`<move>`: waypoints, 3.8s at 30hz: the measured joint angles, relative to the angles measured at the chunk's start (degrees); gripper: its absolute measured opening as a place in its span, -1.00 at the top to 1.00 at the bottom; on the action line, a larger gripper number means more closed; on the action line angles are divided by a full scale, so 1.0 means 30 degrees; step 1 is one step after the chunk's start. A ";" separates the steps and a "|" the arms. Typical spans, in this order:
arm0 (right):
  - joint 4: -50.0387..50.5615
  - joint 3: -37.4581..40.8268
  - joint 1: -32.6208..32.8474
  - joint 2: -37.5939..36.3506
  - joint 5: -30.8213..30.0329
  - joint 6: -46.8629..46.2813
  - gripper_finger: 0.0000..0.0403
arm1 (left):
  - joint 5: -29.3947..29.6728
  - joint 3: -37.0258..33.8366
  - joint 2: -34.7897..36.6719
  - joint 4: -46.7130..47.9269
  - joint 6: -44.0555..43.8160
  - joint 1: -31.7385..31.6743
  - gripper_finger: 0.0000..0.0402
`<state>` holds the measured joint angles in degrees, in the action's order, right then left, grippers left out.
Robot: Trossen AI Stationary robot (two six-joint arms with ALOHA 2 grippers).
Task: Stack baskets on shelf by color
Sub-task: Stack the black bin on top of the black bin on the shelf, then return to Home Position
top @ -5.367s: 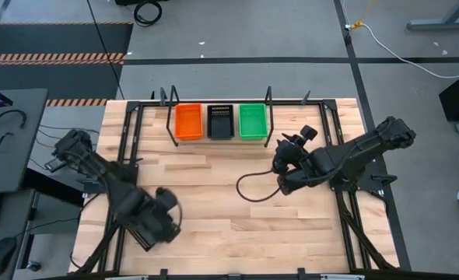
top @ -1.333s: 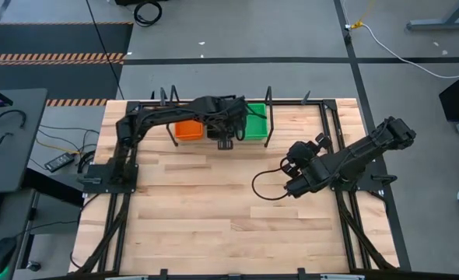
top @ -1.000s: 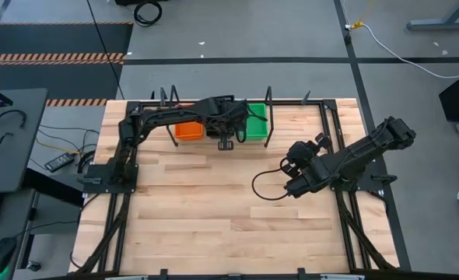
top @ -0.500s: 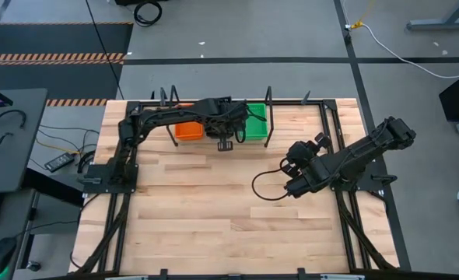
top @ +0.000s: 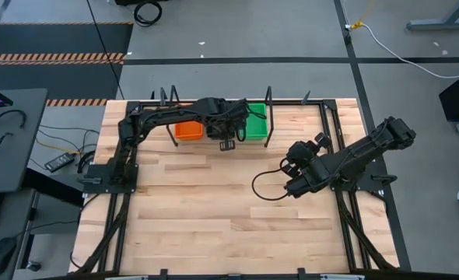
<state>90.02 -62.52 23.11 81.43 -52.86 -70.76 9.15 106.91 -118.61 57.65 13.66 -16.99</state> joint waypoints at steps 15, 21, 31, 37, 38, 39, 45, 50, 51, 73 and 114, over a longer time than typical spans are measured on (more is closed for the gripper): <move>-0.0006 -0.0007 0.0000 0.0000 -0.0086 0.0102 0.38 | 0.0427 0.0344 0.0102 0.0042 0.0308 0.0066 0.38; -0.0005 -0.0007 0.0000 0.0000 -0.0211 0.0126 0.38 | 0.0404 0.2309 0.0138 0.0450 0.0295 0.0574 0.37; 0.0000 -0.0007 0.0007 0.0007 -0.0224 0.0143 0.38 | 0.0568 0.4384 0.0153 0.2505 0.0146 0.0959 0.41; 0.0000 -0.0007 0.0020 -0.0001 -0.1400 0.0160 0.38 | -0.1700 0.4422 0.0599 0.0716 0.0089 0.0954 0.41; -0.0001 -0.0007 0.0064 -0.0028 -0.1608 0.0152 0.38 | -0.2195 0.4432 0.0756 -0.0055 -0.0022 0.0959 0.41; -0.0007 -0.0007 0.0135 -0.0102 -0.1746 0.0128 0.38 | -0.2578 0.4452 0.0914 -0.0931 -0.0215 0.1037 0.41; -0.0185 -0.0007 0.1212 -0.1025 -0.1948 -0.0223 0.42 | -0.3370 0.4473 0.1202 -0.3815 -0.0865 0.1938 0.41; -0.1131 -0.0007 0.2356 -0.1735 -0.2004 -0.0343 0.49 | -0.3204 0.2670 0.1429 -0.5595 -0.1307 0.3249 0.44; -0.1309 -0.0007 0.2534 -0.1795 -0.1966 -0.0318 0.51 | -0.3023 0.1881 0.1565 -0.5862 -0.1359 0.3514 0.47; -1.8246 0.0007 -0.0963 -0.1829 0.2131 1.6445 0.98 | -0.2028 -2.5398 2.1067 -2.5507 -0.6064 0.5329 0.98; -3.2397 1.3423 -1.2044 -1.4414 1.9292 2.2939 0.99 | -0.4932 -2.8602 2.8161 -2.2751 -0.5025 0.0973 0.98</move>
<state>-7.17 -22.25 -13.02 38.19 5.02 -1.95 -5.65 21.11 -34.12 -10.61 -1.42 -14.08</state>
